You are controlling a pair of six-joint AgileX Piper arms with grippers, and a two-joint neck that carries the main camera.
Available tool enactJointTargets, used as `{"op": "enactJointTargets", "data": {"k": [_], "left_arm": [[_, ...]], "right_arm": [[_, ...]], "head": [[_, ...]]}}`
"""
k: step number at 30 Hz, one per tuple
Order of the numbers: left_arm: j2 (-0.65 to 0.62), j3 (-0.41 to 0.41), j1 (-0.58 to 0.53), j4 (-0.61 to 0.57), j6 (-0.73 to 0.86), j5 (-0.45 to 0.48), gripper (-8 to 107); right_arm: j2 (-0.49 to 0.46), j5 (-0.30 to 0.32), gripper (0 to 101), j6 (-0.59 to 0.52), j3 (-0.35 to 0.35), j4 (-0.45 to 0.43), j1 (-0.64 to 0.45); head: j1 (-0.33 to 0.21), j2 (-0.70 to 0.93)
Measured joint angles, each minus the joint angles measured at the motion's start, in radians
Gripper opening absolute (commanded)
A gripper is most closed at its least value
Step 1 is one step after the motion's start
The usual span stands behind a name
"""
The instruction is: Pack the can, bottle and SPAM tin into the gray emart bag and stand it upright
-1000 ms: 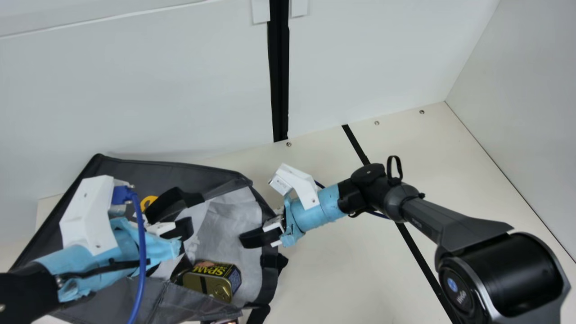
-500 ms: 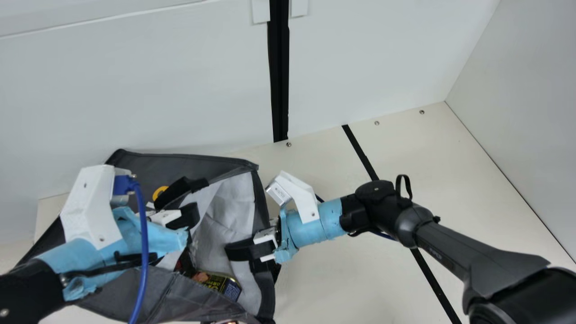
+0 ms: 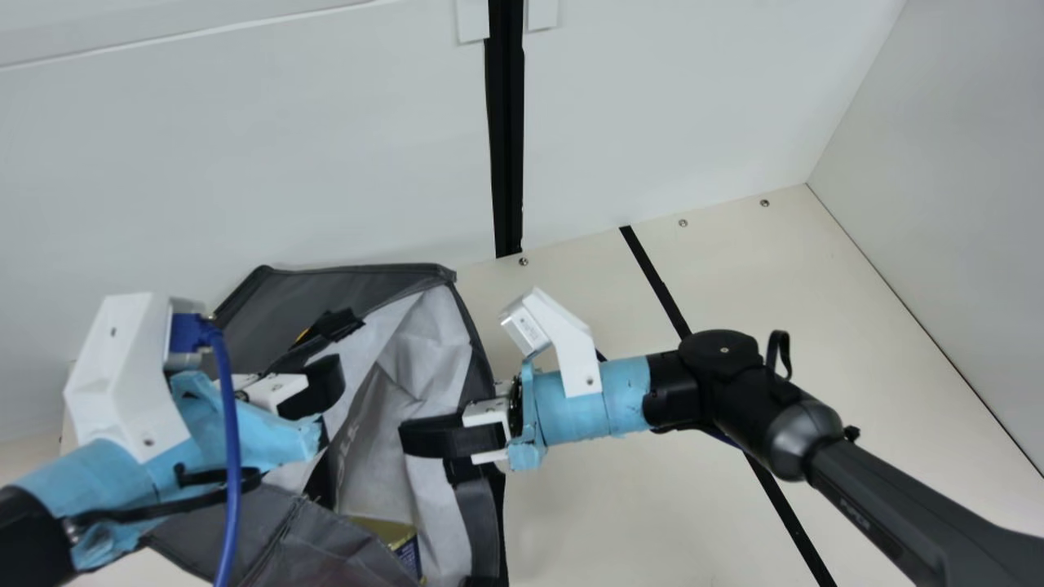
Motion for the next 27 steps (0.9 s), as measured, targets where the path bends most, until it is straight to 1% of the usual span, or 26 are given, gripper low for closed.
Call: {"op": "enactJointTargets", "data": {"k": [9, 15, 22, 27], "left_arm": [[-0.034, -0.044, 0.039, -0.020, 0.067, 0.058, -8], [-0.061, -0.087, 0.064, -0.022, 0.100, 0.117, -8], [-0.089, -0.158, 0.084, 0.000, 0.116, 0.217, -8], [-0.111, -0.226, 0.092, 0.019, 0.116, 0.294, -8]], "right_arm": [[-0.109, 0.001, 0, 0.070, 0.002, 0.032, -0.034], [-0.194, 0.003, 0, 0.134, 0.005, 0.064, -0.059], [-0.296, 0.005, 0, 0.208, 0.004, 0.097, -0.088], [-0.370, 0.007, 0, 0.263, -0.008, 0.098, -0.104]], "head": [[0.000, 0.002], [0.000, 0.002], [0.000, 0.002], [0.000, 0.000]]}}
